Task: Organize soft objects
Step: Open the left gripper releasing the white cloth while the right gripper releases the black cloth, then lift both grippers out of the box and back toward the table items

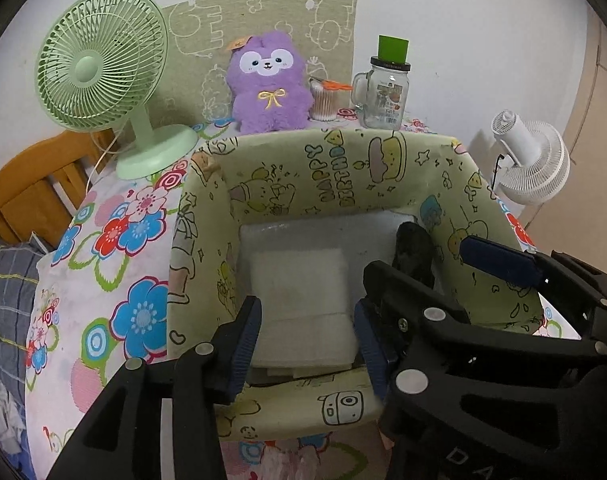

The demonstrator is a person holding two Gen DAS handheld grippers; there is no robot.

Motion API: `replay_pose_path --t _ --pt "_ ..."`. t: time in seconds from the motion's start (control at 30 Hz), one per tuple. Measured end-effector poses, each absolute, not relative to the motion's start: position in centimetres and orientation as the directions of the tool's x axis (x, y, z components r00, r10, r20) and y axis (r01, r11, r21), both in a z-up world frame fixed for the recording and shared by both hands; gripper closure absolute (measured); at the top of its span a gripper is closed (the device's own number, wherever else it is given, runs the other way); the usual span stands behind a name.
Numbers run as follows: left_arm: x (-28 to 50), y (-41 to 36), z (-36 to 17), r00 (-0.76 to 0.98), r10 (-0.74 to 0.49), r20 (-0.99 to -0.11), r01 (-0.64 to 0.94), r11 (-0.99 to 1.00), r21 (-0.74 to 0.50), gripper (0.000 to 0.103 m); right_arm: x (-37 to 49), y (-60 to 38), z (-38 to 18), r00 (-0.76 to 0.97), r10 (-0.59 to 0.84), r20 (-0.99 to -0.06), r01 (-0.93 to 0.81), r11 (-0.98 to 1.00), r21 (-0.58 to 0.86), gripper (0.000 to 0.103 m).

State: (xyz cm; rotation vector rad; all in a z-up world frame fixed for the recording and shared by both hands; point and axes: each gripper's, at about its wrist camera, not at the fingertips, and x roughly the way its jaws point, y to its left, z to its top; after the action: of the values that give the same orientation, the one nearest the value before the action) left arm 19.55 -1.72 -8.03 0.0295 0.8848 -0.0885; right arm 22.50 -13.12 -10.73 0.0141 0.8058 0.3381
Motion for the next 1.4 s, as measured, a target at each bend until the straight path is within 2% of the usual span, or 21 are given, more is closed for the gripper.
replay_pose_path --t 0.1,0.17,0.37,0.53,0.67,0.73,0.8,1.03,1.4 --pt "19.2 -1.6 -7.8 0.639 -0.065 -0.767 0.089 0.996 -0.010 0.040 22.2 -13.4 -10.7 0.638 0.314 -0.703 -0.284 0.945 0.164 0.025" --pt "18.9 -1.4 -7.5 0.651 -0.071 -0.756 0.089 0.996 -0.016 0.037 21.9 -13.6 -10.5 0.647 0.311 -0.696 -0.273 0.947 0.170 0.022" --pt "18.2 -1.3 -6.7 0.668 -0.058 -0.742 0.079 0.997 -0.007 0.033 20.9 -13.6 -9.5 0.667 0.305 -0.680 -0.270 0.949 0.162 0.022" --pt "17.3 -1.1 -5.7 0.686 -0.048 -0.726 0.071 0.997 0.001 0.022 19.9 -13.6 -8.5 0.684 0.298 -0.666 -0.269 0.951 0.150 0.019" --pt "16.3 -1.0 -5.1 0.698 -0.046 -0.714 0.068 0.998 0.002 0.015 18.9 -13.8 -7.8 0.700 0.292 -0.652 -0.263 0.954 0.146 0.009" --pt "15.7 -1.0 -4.6 0.712 -0.039 -0.702 0.065 0.998 0.010 0.008 18.4 -13.9 -7.4 0.708 0.296 -0.641 -0.263 0.953 0.149 0.008" --pt "15.3 -1.0 -4.2 0.721 -0.034 -0.692 0.061 0.998 0.014 0.005 17.8 -14.0 -7.1 0.715 0.295 -0.634 -0.261 0.954 0.149 0.008" --pt "13.5 -1.0 -3.3 0.743 -0.024 -0.669 0.043 0.999 0.013 0.000 15.6 -14.0 -5.9 0.741 0.286 -0.607 -0.265 0.956 0.128 0.006" --pt "10.6 -1.2 -2.2 0.782 -0.049 -0.621 0.056 0.998 -0.009 0.000 12.6 -14.4 -4.8 0.776 0.274 -0.568 -0.260 0.959 0.107 0.004"
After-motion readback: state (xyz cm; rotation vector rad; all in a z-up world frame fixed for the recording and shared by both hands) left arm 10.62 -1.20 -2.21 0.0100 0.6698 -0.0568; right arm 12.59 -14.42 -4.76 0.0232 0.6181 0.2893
